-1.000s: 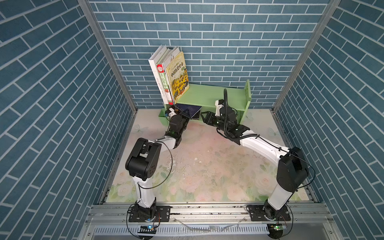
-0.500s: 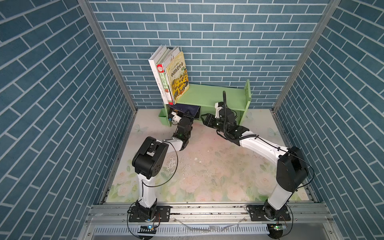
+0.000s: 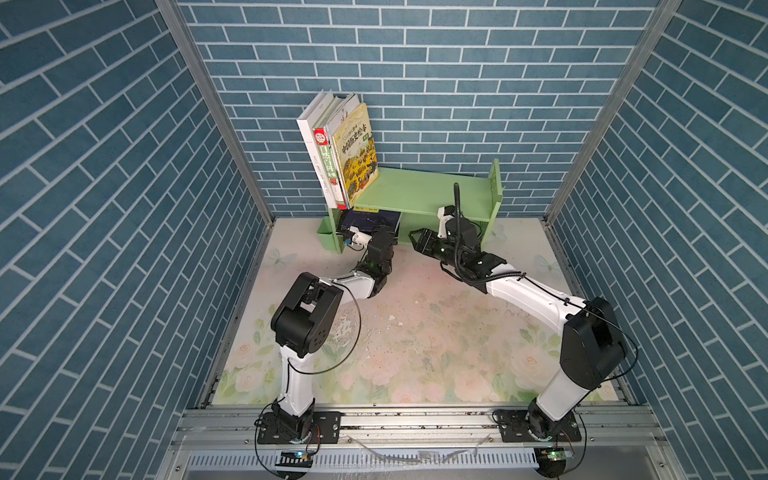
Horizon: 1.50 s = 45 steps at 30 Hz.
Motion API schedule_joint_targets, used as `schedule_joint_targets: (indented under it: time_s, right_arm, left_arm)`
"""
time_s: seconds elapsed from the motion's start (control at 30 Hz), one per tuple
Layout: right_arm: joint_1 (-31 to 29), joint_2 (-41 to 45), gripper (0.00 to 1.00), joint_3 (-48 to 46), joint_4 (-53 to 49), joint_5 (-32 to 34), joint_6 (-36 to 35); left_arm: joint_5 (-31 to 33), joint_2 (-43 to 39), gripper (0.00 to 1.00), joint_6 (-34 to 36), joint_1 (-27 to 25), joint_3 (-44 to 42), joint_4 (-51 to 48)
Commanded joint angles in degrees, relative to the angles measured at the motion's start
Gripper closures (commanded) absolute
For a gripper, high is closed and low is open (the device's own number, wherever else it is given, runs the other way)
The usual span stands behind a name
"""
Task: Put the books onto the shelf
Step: 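Push the dark blue book into the lower tier beside the black book with both grippers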
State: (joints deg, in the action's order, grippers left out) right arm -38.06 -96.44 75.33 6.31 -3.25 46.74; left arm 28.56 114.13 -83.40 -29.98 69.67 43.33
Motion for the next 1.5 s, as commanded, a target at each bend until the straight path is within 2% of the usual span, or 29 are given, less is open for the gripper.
schedule_joint_targets:
  time_s: [0.0, 0.13, 0.27, 0.5, 0.63, 0.73, 0.93, 1.1, 1.47]
  right_arm:
    - [0.4, 1.0, 0.4, -0.2, 0.1, 0.0, 1.4]
    - [0.4, 0.1, 0.4, -0.1, 1.9, 0.2, 1.3]
    - [0.4, -2.1, 0.4, 0.3, 5.1, -0.1, 1.3]
    - [0.4, -5.6, 0.4, 2.2, 6.5, -1.5, 1.4]
    - [0.4, -5.8, 0.4, 2.4, 6.9, -1.5, 1.4]
    - [0.3, -5.3, 0.4, 1.9, 6.8, -1.5, 1.5]
    - [0.4, -5.0, 0.4, 1.7, 6.2, -1.5, 1.6]
    - [0.3, -3.2, 0.4, 0.0, 5.4, -1.5, 1.4]
    - [0.4, -0.4, 0.4, -1.8, 3.6, -0.7, 1.1]
  left_arm:
    - [-0.9, -2.4, 0.38, -1.1, -0.2, 1.0, -3.4]
    - [-4.4, -5.8, 0.27, 1.3, -0.2, 0.4, -6.7]
    - [-9.4, -12.1, 0.16, 6.7, 0.7, -1.6, -13.1]
    - [-24.7, -23.1, 0.08, 18.6, 5.0, -3.5, -32.3]
    - [-27.7, -27.7, 0.07, 24.9, 6.5, -5.5, -37.8]
    - [-28.5, -29.5, 0.06, 28.1, 6.5, -6.9, -38.1]
    - [-33.6, -26.1, 0.08, 30.2, 6.5, -7.0, -37.1]
    - [-34.1, -23.8, 0.14, 32.1, 6.9, -7.5, -38.9]
    - [-37.9, -15.0, 0.28, 39.0, 8.6, 1.9, -43.8]
